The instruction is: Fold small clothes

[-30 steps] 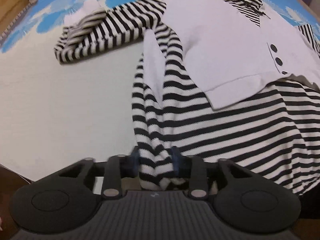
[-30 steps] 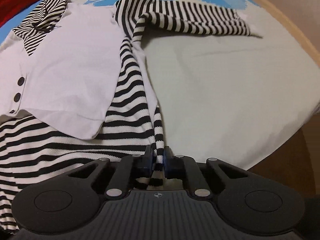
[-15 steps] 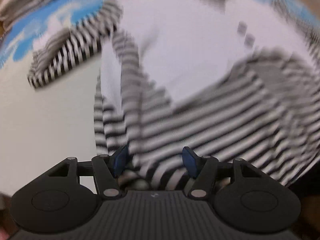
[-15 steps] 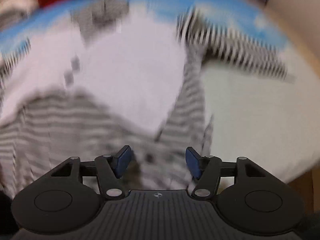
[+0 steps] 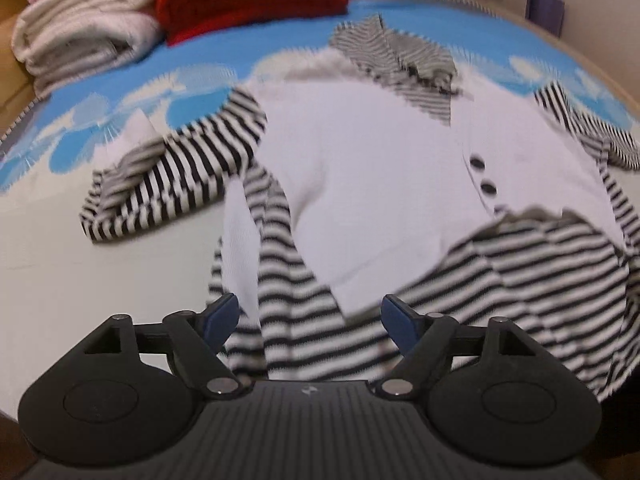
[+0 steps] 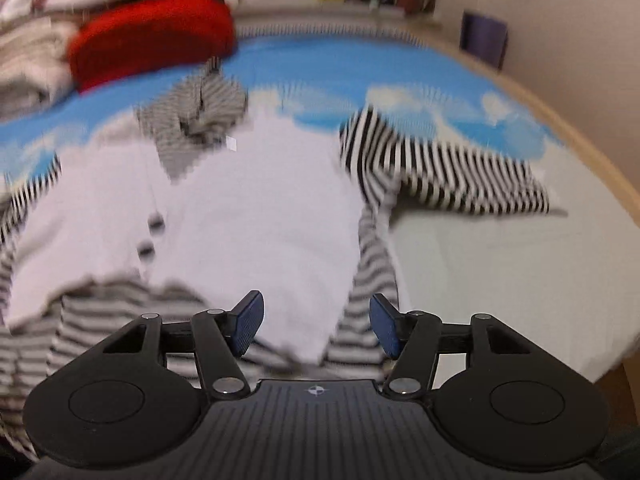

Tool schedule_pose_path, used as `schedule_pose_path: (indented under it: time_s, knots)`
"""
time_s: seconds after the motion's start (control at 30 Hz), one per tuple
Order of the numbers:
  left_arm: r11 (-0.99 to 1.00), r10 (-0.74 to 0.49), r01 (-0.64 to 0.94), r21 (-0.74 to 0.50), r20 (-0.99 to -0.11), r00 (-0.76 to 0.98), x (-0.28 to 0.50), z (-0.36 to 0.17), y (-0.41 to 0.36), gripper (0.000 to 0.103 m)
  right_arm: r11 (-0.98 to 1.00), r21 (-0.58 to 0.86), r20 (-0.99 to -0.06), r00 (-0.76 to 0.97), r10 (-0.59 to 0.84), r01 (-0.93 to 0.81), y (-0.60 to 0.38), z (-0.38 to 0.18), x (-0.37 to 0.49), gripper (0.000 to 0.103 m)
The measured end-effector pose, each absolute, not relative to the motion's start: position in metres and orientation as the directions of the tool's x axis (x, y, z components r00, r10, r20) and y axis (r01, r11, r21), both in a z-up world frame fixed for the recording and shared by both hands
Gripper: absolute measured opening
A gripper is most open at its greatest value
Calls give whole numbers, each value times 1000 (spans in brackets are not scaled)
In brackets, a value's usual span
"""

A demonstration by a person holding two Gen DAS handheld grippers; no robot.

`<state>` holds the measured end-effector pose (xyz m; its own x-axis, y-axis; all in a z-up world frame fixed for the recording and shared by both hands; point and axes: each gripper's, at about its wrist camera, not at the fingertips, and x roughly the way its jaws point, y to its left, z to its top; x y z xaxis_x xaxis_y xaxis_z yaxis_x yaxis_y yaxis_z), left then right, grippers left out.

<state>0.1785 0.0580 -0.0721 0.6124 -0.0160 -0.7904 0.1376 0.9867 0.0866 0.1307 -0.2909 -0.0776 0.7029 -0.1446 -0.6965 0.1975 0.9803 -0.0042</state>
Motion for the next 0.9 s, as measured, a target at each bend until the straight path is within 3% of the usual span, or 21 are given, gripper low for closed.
schedule_pose_path:
  time_s: [0.17, 0.47, 0.53, 0.63, 0.77, 0.9]
  knots:
    - [990, 12, 92, 106, -718, 696, 178, -60, 60, 85, 976, -4, -622, 764, -173, 217, -288, -61, 130, 61]
    - [995, 30, 42, 92, -661, 750, 184, -40, 65, 82, 978, 46, -603, 786, -137, 205, -286, -45, 136, 60]
    - [997, 23, 34, 73, -666, 745, 195, -30, 74, 56, 978, 52, -596, 792, -133, 203, -285, -39, 138, 55]
    - [998, 48, -12, 56, -693, 720, 229, -15, 98, 30, 983, 46, -604, 789, -112, 175, -282, -30, 144, 26]
    - [992, 106, -119, 30, -697, 710, 295, -5, 149, 28, 989, 79, -608, 792, -51, 124, -278, -9, 160, 21]
    - [950, 242, -311, 30, -700, 671, 340, -32, 213, 29, 994, 98, -599, 801, 14, 56, -266, 20, 193, 22]
